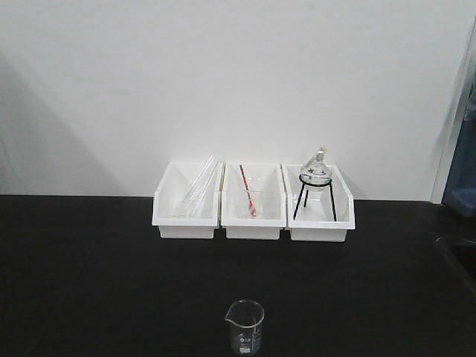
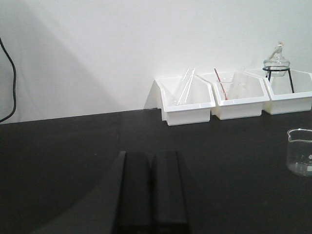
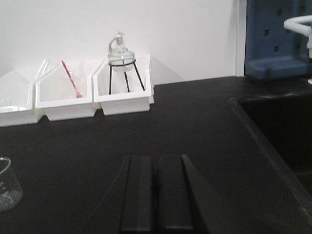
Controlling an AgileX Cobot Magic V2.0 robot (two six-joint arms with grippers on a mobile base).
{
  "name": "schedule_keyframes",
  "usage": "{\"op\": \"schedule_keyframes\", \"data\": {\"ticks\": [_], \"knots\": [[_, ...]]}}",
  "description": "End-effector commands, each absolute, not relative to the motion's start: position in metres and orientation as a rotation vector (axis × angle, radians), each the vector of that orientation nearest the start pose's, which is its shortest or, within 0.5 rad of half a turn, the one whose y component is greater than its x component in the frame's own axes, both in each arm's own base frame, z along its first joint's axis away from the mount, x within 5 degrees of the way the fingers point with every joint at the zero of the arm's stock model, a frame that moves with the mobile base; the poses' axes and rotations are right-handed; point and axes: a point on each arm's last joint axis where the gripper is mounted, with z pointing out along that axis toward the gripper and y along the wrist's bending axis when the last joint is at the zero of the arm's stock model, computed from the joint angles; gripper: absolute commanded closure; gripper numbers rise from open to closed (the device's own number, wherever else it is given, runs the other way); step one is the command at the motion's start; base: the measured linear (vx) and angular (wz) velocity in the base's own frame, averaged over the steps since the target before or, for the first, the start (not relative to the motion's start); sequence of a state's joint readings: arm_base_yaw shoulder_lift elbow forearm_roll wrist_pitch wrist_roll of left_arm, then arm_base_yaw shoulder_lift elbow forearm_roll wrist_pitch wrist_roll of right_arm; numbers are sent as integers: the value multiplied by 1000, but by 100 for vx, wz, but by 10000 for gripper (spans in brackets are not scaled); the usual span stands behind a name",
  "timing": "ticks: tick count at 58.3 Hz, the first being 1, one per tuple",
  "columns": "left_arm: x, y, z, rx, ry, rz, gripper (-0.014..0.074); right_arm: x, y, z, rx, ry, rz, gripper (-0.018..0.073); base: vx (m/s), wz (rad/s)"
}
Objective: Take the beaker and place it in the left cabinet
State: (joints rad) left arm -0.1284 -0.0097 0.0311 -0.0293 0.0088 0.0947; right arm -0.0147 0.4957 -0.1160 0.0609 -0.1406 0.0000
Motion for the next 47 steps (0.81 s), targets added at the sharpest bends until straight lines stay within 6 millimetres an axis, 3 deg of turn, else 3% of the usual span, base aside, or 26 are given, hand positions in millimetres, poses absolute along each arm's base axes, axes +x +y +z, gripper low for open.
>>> {"op": "schedule_keyframes", "data": {"ticks": [1,18,30,47], "knots": [[55,-7,206,130,1422,-60,595,116,-3,241,69,1647,17,329,0,0],[55,-7,206,130,1422,-60,595,139,-4,230,72,1684,7,97,0,0],[55,-7,206,130,1422,-60,595,161,5,227,-104,1617,15,58,0,0],[55,-7,206,130,1422,-60,595,233,41,226,-503,1578,291,57,0,0]]}}
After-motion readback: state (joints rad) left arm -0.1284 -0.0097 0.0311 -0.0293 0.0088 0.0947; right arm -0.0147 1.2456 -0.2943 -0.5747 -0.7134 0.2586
